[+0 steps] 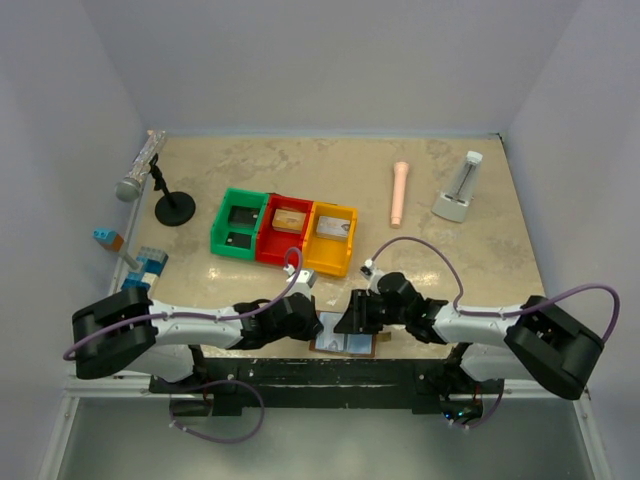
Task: Take the credit cards out of the card holder
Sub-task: Remove the credit card from the card holder.
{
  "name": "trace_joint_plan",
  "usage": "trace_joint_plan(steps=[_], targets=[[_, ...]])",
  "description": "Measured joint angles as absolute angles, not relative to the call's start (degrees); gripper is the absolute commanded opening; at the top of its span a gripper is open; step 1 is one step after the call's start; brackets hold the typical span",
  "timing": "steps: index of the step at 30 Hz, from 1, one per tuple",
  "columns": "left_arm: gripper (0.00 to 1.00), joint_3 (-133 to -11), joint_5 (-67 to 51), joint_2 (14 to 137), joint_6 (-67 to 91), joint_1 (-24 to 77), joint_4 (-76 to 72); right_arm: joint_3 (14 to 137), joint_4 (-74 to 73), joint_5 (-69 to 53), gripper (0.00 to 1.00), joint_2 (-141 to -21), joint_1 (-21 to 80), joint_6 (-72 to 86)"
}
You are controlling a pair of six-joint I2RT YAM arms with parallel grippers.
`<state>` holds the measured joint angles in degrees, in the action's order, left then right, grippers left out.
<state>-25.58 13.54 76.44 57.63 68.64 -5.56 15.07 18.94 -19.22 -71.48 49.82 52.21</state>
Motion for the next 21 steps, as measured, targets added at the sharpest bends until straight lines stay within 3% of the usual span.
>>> trace_joint_plan(steps=[21], targets=[[0.0, -20.49, 15.9, 74.98, 66.48, 68.66, -11.97, 11.05, 27.97, -20.23, 0.43, -72.14, 46.24, 57.78]])
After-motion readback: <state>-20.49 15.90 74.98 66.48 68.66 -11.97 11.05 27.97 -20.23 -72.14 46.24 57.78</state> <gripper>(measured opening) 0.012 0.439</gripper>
